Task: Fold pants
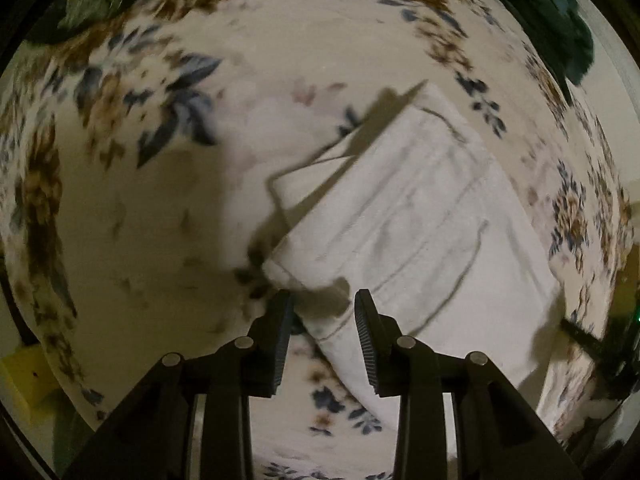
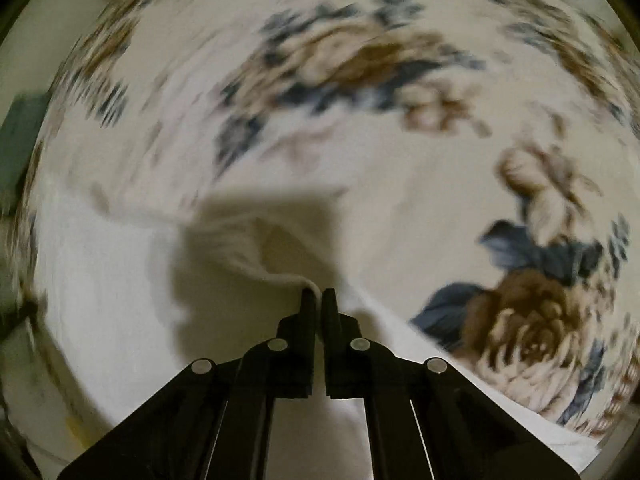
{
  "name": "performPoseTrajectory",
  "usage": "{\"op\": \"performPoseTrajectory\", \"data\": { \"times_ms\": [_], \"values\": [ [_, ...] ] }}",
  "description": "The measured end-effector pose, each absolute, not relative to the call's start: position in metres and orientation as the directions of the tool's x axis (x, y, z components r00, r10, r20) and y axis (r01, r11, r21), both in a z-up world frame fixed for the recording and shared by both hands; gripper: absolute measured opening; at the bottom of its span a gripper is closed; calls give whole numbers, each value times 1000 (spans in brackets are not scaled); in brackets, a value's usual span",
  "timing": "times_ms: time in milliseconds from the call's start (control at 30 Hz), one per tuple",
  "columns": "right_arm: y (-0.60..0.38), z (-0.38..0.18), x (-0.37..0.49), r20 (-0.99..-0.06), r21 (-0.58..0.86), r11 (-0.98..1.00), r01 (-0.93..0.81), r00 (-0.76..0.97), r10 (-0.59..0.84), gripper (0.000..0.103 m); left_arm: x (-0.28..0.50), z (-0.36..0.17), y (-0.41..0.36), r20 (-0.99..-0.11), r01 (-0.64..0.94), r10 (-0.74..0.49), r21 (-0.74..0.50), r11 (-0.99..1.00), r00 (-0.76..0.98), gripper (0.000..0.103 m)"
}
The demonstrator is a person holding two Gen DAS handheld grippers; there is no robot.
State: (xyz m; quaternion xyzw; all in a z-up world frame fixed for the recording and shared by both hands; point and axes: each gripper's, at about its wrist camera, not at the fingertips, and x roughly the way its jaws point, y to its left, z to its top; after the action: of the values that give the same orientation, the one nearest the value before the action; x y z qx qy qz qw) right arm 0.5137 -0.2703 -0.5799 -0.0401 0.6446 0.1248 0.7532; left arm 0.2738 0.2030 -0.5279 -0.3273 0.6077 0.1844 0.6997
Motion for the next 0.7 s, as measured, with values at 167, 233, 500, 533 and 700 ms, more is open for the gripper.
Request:
{"op": "performPoseTrajectory", "data": {
  "times_ms": [167,233,500,533,700],
  "values": [
    [-295,-590,507,-964,261,963,-72,30,264,10,276,-553,217,-965,-690,-191,-261,675,179,29],
    [-312,-579,494,-952,305,952,-4,32,305,48,276,-559,218,-963,-697,-204,-268,665,176,29],
    [-394,-555,350,-915,398,828,395,111,387,54,244,-550,229,-922,-746,-314,-370,553,225,29],
    [-395,-566,326,-905,412,791,453,100,414,54,240,-549,229,-916,-753,-327,-382,535,232,29],
    [-361,-619,260,-838,478,635,607,98,538,54,246,-561,224,-914,-738,-335,-389,551,232,29]
  ]
}}
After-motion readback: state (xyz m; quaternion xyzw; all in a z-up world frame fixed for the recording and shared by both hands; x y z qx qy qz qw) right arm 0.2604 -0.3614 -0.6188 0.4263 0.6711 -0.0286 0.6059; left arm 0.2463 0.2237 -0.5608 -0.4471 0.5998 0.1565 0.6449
